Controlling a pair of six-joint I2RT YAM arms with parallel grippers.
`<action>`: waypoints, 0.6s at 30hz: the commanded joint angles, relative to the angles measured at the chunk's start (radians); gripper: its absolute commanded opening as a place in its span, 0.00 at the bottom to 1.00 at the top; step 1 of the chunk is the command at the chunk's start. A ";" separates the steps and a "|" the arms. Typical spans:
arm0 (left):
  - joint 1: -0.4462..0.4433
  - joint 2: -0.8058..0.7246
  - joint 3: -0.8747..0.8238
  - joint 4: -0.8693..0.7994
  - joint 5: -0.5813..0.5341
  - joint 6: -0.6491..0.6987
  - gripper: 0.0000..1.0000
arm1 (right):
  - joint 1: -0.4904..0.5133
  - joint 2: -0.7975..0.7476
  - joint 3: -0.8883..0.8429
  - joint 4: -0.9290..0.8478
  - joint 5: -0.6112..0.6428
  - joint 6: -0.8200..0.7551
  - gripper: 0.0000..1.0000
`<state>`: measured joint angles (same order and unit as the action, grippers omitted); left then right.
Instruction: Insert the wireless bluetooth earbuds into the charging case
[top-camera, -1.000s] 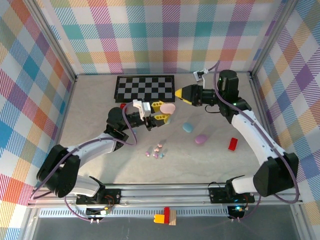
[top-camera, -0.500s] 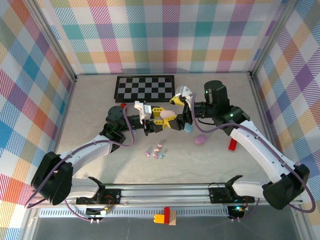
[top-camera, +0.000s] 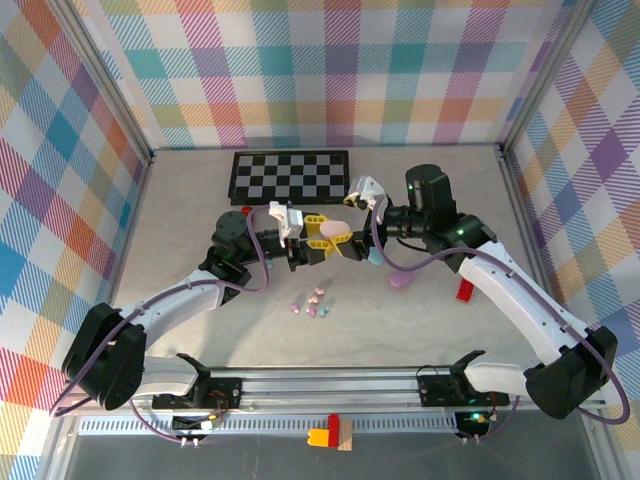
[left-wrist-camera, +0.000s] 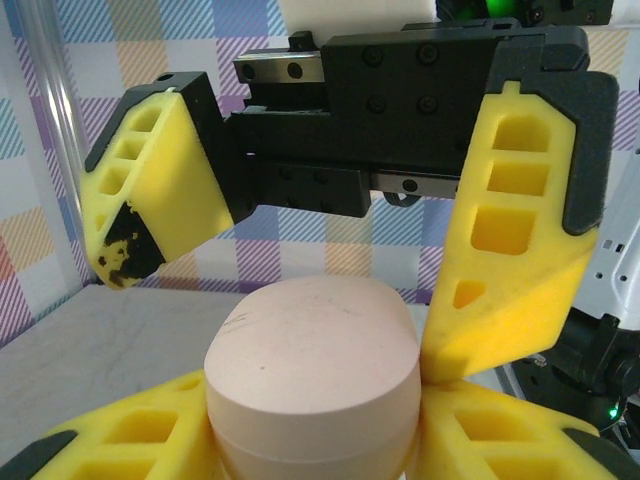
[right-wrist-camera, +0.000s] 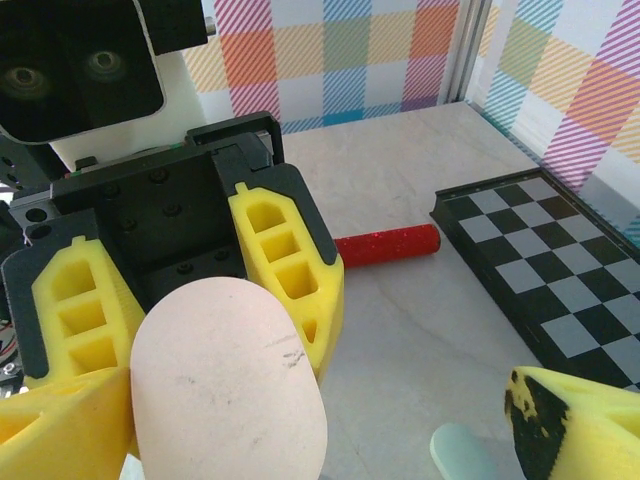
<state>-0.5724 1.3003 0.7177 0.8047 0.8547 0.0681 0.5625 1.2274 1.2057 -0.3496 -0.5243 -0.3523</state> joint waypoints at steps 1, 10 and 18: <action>-0.001 -0.013 0.028 0.022 0.058 0.017 0.42 | 0.002 -0.017 -0.017 0.065 0.079 0.026 0.92; -0.001 -0.014 0.026 -0.032 0.063 0.051 0.42 | 0.000 -0.017 -0.023 0.130 0.162 0.052 0.91; 0.000 -0.021 0.015 -0.027 0.066 0.056 0.42 | -0.001 -0.009 -0.021 0.157 0.173 0.061 0.91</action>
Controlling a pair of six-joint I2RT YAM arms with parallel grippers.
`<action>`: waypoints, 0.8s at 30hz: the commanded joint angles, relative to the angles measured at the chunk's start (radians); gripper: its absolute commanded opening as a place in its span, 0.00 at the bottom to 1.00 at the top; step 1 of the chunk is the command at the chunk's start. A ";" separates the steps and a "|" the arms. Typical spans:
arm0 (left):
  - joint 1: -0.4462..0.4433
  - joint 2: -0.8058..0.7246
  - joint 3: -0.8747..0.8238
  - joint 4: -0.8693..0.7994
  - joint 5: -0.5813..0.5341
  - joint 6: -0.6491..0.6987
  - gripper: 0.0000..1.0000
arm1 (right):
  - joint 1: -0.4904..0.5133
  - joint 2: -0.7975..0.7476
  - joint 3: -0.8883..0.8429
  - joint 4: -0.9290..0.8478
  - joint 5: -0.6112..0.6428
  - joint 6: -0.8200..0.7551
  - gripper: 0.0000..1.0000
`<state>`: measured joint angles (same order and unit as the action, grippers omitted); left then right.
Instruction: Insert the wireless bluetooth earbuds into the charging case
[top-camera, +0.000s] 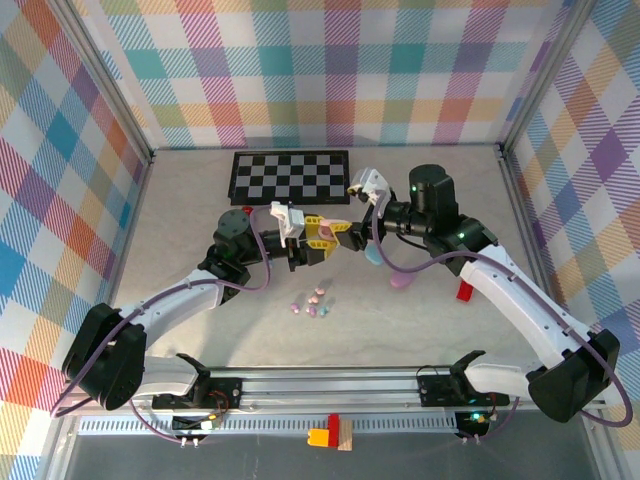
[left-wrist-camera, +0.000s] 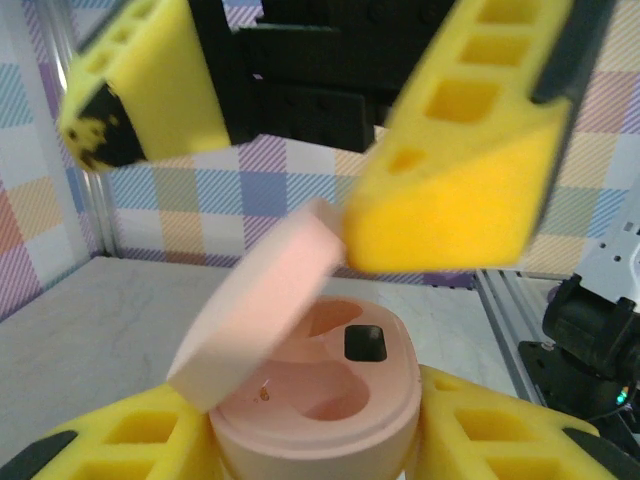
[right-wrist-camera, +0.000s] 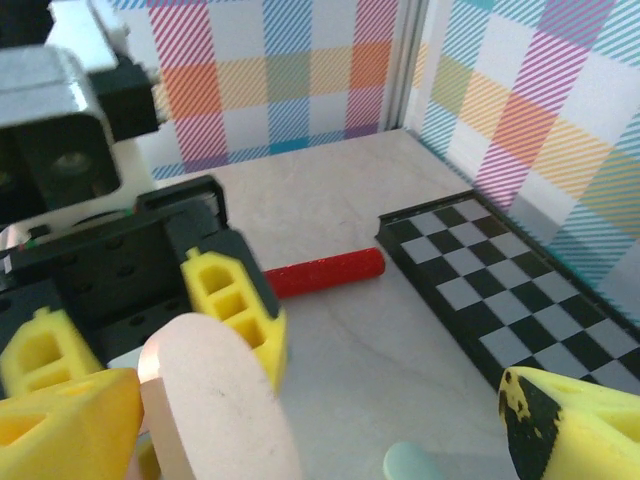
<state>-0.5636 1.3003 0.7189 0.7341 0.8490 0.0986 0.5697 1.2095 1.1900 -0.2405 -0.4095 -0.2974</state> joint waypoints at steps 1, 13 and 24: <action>-0.009 -0.021 0.014 0.046 0.075 0.024 0.42 | -0.008 0.013 -0.004 0.050 0.060 0.006 0.91; -0.009 -0.024 0.006 0.085 0.078 -0.003 0.42 | -0.008 0.033 0.026 -0.016 -0.023 -0.011 0.81; -0.008 0.021 0.020 0.160 0.102 -0.054 0.42 | -0.008 0.061 0.071 -0.136 -0.167 -0.062 0.59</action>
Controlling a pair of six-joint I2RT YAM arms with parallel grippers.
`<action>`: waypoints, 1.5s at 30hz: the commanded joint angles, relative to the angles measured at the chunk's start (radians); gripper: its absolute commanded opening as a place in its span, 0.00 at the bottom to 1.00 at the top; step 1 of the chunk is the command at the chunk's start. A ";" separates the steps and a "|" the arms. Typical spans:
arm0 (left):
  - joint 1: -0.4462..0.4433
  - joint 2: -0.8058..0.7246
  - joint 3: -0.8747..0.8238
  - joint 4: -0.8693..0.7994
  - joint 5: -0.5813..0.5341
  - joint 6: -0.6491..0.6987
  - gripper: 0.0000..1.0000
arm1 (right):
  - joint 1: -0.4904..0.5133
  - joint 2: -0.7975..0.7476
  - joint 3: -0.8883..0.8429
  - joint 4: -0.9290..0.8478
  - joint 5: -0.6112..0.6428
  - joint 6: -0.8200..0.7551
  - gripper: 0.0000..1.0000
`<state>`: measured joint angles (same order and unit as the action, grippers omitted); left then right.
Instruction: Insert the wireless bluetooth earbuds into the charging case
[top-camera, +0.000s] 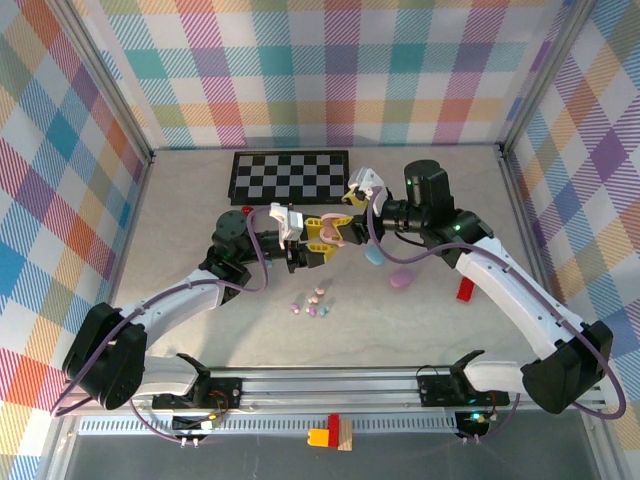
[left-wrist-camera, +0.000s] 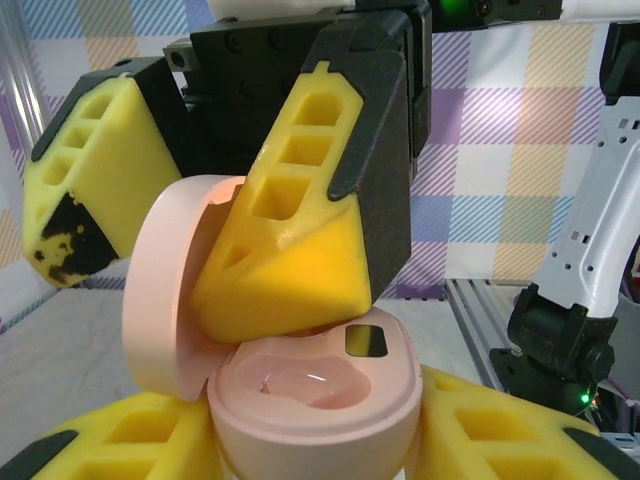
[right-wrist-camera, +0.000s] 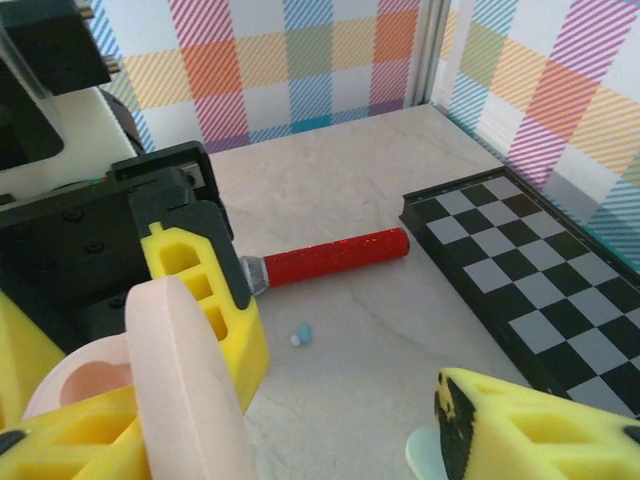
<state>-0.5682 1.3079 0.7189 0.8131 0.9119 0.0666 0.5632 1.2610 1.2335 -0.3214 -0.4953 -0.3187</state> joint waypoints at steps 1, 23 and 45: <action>-0.004 0.018 0.020 0.087 0.044 -0.026 0.42 | -0.002 0.009 0.027 -0.059 -0.090 -0.045 0.58; 0.007 0.066 0.039 0.169 0.129 -0.121 0.42 | -0.052 -0.014 0.027 -0.072 -0.217 -0.097 0.18; 0.008 0.125 0.076 0.127 0.028 -0.162 0.75 | -0.012 -0.040 0.009 -0.004 -0.050 -0.147 0.00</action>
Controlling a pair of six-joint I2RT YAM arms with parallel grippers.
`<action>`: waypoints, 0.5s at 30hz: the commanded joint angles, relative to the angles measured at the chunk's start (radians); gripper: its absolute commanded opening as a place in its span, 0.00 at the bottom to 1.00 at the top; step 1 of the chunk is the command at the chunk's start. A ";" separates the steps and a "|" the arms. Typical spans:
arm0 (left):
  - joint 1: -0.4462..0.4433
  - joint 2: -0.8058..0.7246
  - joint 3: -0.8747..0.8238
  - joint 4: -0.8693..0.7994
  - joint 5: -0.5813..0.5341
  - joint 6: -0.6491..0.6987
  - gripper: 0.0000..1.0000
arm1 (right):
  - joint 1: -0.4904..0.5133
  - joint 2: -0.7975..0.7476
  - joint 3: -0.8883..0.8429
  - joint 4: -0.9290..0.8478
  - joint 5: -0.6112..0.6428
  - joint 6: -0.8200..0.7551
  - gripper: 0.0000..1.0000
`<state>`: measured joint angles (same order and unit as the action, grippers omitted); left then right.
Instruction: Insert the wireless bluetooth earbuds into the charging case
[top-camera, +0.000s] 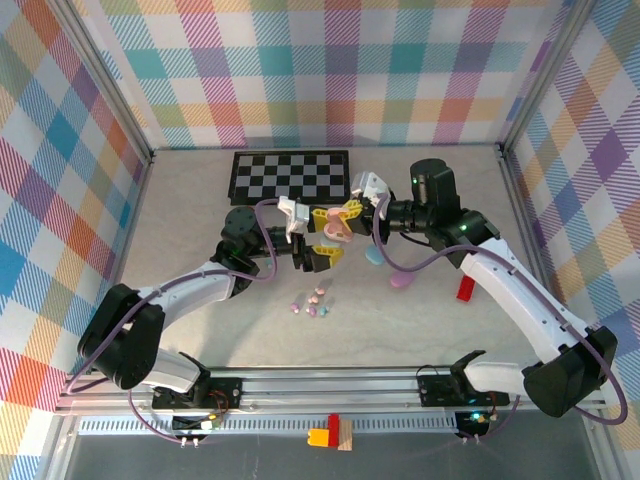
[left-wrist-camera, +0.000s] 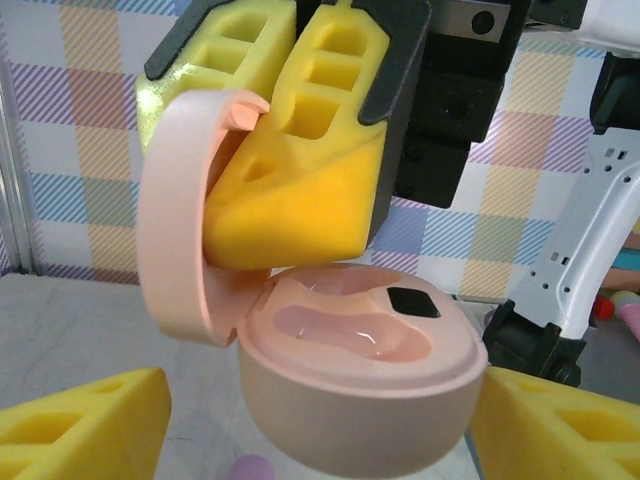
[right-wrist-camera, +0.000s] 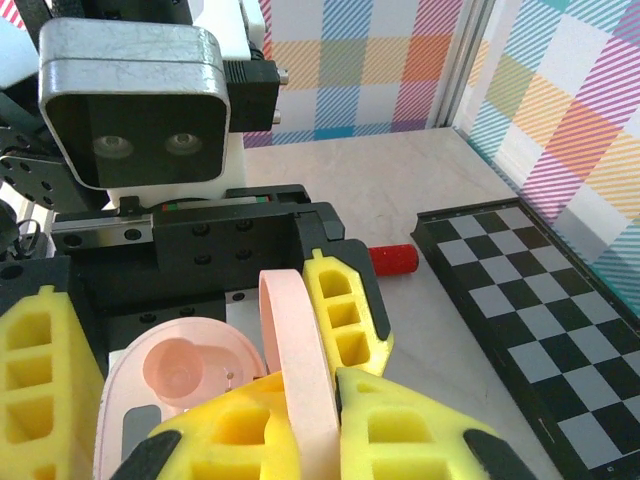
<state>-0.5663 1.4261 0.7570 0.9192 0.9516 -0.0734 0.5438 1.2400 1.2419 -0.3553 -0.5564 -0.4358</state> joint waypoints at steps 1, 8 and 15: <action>0.005 0.008 0.039 0.025 -0.013 -0.028 0.73 | 0.010 -0.018 0.001 0.030 0.015 -0.032 0.00; 0.005 0.019 0.045 0.049 0.003 -0.051 0.68 | 0.011 -0.016 -0.001 0.032 0.024 -0.035 0.00; 0.005 0.030 0.061 0.058 0.016 -0.074 0.60 | 0.013 -0.008 -0.002 0.026 0.017 -0.040 0.00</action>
<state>-0.5663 1.4471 0.7738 0.9249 0.9485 -0.1242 0.5503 1.2400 1.2415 -0.3519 -0.5232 -0.4564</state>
